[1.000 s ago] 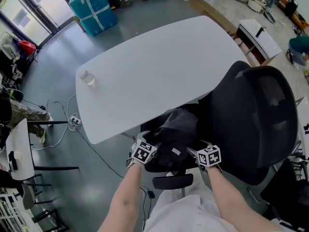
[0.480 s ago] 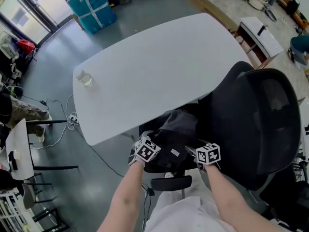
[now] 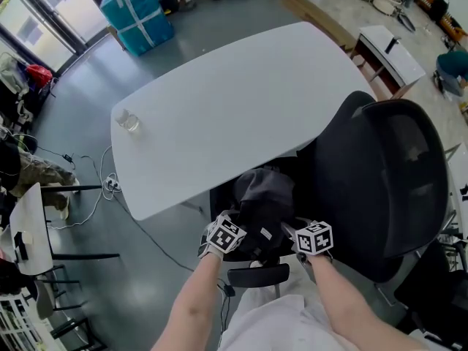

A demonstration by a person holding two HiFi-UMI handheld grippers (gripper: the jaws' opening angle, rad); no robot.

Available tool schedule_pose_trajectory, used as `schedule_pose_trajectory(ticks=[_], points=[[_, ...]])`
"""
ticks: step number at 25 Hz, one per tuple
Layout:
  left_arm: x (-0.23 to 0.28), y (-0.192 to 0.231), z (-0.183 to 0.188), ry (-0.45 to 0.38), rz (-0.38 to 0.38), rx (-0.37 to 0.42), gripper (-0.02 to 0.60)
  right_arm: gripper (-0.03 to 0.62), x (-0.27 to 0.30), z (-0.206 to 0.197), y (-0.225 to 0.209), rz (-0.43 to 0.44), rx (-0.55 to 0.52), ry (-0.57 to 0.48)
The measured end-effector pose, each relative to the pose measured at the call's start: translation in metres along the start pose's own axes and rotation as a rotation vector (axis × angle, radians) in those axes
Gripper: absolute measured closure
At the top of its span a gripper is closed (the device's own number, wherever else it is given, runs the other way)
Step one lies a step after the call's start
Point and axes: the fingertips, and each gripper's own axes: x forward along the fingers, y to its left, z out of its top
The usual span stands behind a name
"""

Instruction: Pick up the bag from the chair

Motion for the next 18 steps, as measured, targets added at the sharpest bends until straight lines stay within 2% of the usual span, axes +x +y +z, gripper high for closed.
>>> schedule_pose_trajectory(ticks=[11, 18], points=[[-0.033, -0.031, -0.014, -0.032, 0.028, -0.047, 0.505, 0.540, -0.026, -0.017, 0.033, 0.003, -0.050, -0.043], [-0.055, -0.049, -0.020, -0.071, 0.041, -0.096, 0.508, 0.542, -0.041, -0.013, 0.047, -0.019, -0.130, -0.039]])
